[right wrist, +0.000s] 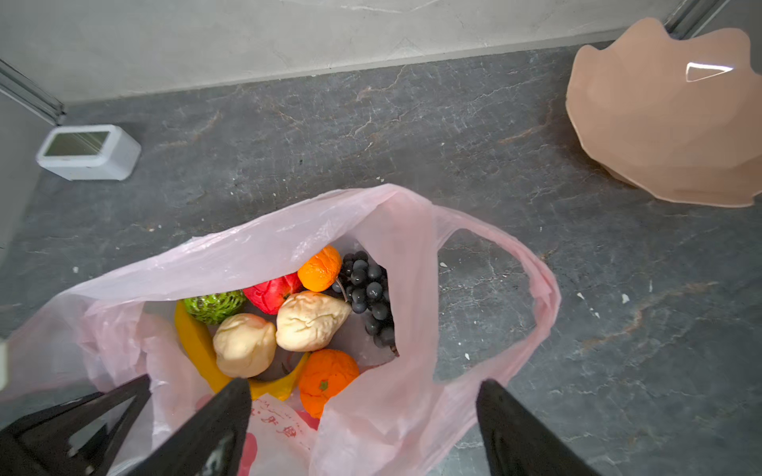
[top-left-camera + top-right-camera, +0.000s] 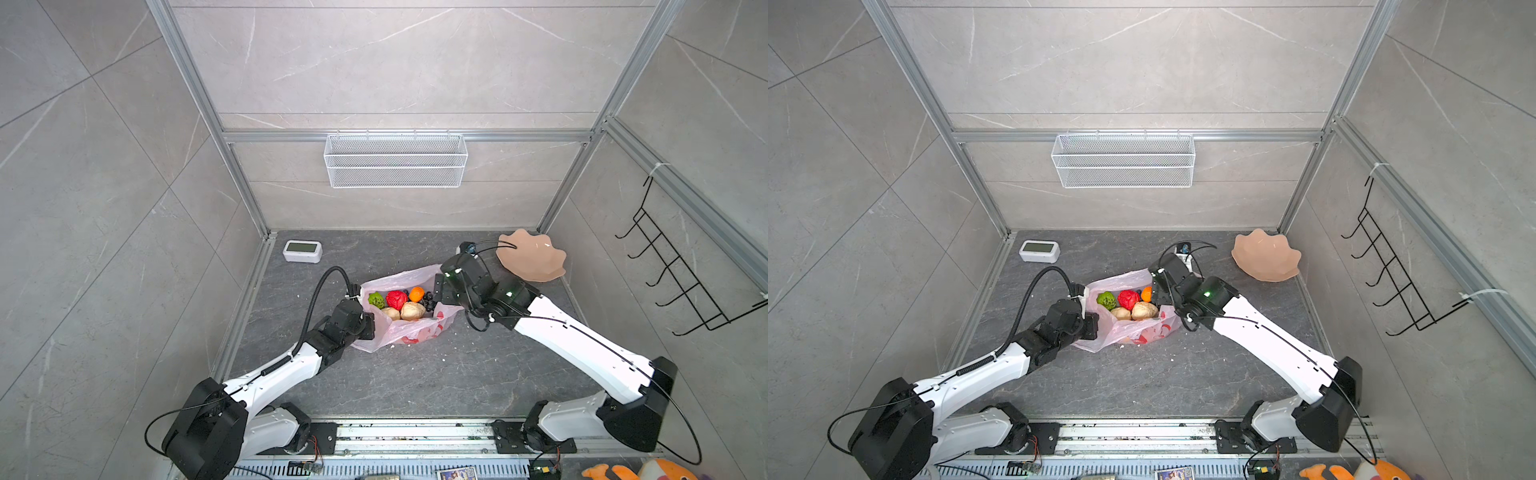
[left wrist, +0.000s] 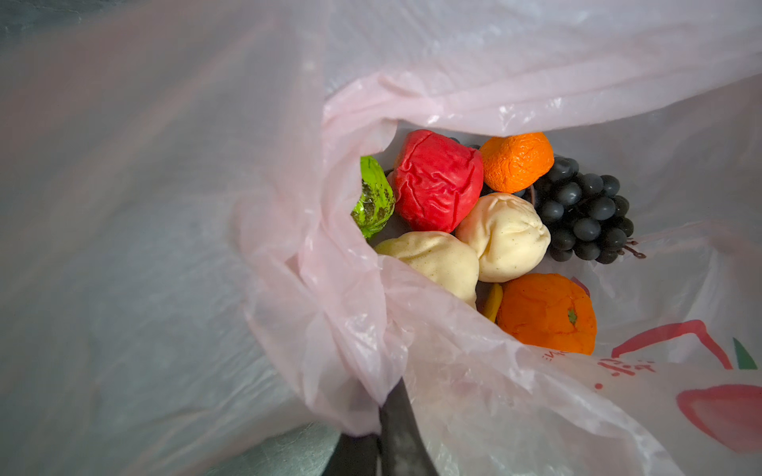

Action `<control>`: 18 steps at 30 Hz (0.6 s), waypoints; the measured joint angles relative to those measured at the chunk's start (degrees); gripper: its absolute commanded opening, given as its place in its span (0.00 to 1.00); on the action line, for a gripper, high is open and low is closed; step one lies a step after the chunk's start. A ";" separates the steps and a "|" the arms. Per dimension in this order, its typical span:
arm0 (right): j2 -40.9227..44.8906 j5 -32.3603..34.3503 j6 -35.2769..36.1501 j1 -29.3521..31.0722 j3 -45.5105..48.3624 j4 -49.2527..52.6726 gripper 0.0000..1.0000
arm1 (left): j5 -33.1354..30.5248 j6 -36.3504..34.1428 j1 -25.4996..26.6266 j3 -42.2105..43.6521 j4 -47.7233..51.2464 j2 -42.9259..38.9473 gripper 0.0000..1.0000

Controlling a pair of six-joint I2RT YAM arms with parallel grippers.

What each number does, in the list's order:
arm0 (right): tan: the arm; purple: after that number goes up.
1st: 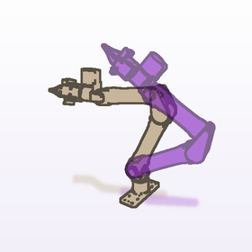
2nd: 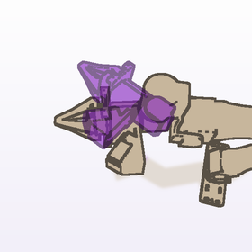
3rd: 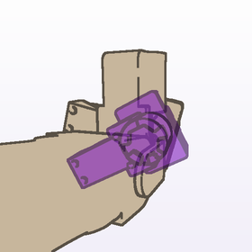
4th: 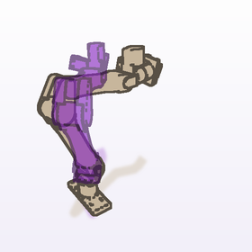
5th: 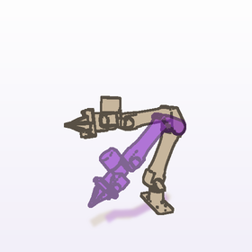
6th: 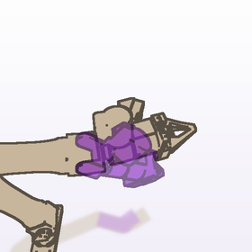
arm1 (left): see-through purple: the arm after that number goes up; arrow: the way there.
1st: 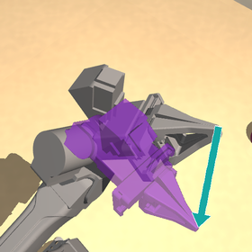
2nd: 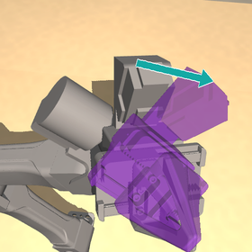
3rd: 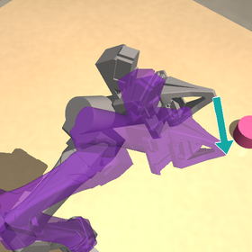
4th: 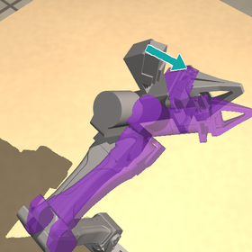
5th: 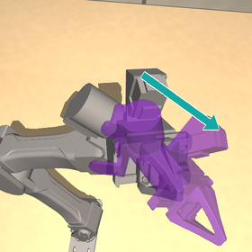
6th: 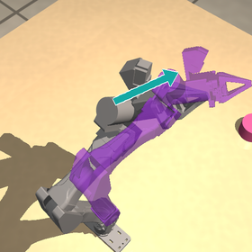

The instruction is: Take the fake fruits out of the plastic bag

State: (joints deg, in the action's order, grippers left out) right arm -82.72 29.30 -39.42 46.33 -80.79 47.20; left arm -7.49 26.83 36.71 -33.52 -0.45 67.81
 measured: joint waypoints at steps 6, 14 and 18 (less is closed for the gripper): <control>-7.74 1.38 -2.45 0.15 1.05 1.01 0.68 | -1.44 0.48 0.33 0.00 0.15 -0.63 0.00; 1.09 -6.71 -3.08 -6.32 22.53 -12.79 0.06 | -3.04 4.22 -3.28 3.52 -1.55 -3.67 0.00; 10.67 -21.27 -4.42 -18.01 38.21 -27.82 0.00 | 1.09 8.22 -10.14 9.60 -6.36 -5.64 0.00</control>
State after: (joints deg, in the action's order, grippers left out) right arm -72.05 8.03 -43.83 28.32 -42.59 19.38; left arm -6.39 35.05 26.57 -23.92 -6.81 62.17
